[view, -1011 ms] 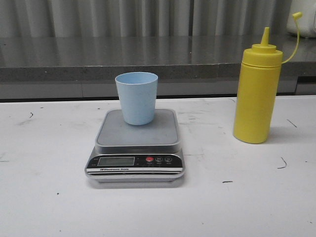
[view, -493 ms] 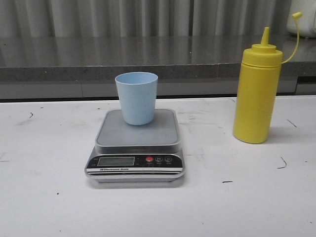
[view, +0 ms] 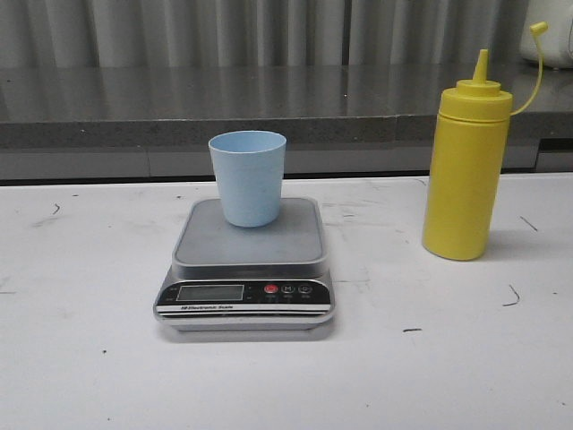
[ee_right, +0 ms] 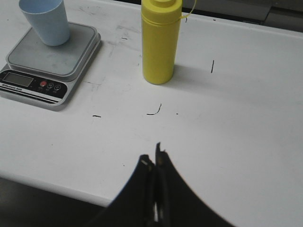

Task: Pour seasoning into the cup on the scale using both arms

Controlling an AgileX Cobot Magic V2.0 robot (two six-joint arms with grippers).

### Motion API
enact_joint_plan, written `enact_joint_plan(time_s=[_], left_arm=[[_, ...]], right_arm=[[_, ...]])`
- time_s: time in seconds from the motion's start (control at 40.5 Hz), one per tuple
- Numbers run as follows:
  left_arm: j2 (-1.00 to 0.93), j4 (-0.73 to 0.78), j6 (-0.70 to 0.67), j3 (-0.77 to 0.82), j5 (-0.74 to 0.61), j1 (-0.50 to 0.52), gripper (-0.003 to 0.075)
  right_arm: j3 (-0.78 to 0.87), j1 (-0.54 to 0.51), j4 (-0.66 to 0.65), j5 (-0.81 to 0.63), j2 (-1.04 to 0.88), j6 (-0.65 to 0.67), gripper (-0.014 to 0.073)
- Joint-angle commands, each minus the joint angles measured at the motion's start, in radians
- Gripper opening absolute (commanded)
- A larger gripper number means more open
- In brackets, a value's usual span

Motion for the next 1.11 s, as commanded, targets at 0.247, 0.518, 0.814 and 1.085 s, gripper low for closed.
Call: enact_joint_plan(time_s=[0.247, 0.518, 0.814, 1.085], left_arm=[[-0.392, -0.082, -0.008, 0.530, -0.597, 0.339, -0.0020], [-0.581, -0.051, -0.008, 0.753, -0.734, 0.385, -0.0020], [-0.579, -0.053, -0.008, 0.764, -0.731, 0.393, -0.0020], [-0.579, -0.053, -0.008, 0.764, -0.731, 0.393, -0.0020]], right_arm=[[-0.031, 0.000, -0.005, -0.066, 0.009, -0.008, -0.0069], [-0.031, 0.000, -0.005, -0.066, 0.009, -0.008, -0.0069], [-0.031, 0.000, -0.005, -0.066, 0.009, -0.008, -0.0069], [-0.031, 0.000, -0.005, -0.066, 0.009, -0.008, -0.0069]])
